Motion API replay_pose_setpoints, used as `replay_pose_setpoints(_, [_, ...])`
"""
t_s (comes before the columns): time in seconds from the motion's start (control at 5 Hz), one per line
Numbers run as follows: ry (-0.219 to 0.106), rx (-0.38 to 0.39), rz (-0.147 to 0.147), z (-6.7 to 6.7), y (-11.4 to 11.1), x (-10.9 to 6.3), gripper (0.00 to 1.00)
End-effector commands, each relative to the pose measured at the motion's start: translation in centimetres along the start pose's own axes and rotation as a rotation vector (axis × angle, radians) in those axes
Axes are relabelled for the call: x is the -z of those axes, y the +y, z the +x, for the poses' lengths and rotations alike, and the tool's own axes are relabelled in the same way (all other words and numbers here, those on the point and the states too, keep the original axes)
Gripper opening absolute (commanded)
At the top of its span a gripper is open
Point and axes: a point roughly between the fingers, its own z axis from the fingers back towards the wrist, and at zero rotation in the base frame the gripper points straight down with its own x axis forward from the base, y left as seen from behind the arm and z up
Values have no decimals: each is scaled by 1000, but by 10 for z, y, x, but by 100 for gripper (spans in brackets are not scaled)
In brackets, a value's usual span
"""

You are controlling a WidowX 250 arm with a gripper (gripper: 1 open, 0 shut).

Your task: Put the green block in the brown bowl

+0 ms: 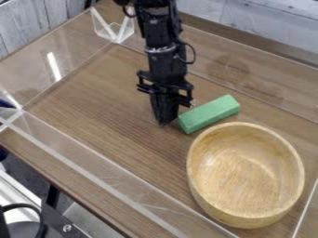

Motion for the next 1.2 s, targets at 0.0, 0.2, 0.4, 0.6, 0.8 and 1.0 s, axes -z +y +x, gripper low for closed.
replay_pose_setpoints(0.0, [-95, 46, 25, 7, -9, -44, 0])
replay_pose_setpoints(0.2, [-136, 94, 30, 19, -20, -65, 0])
replay_pose_setpoints(0.4, [-121, 188, 35, 33, -34, -61, 100])
replay_pose_setpoints(0.6, [-121, 227, 30, 50, -44, -60, 100])
replay_pose_setpoints(0.8, [-120, 262, 27, 53, -46, -59, 100])
replay_pose_setpoints(1.0, [-102, 306, 71, 52, -46, -47, 100])
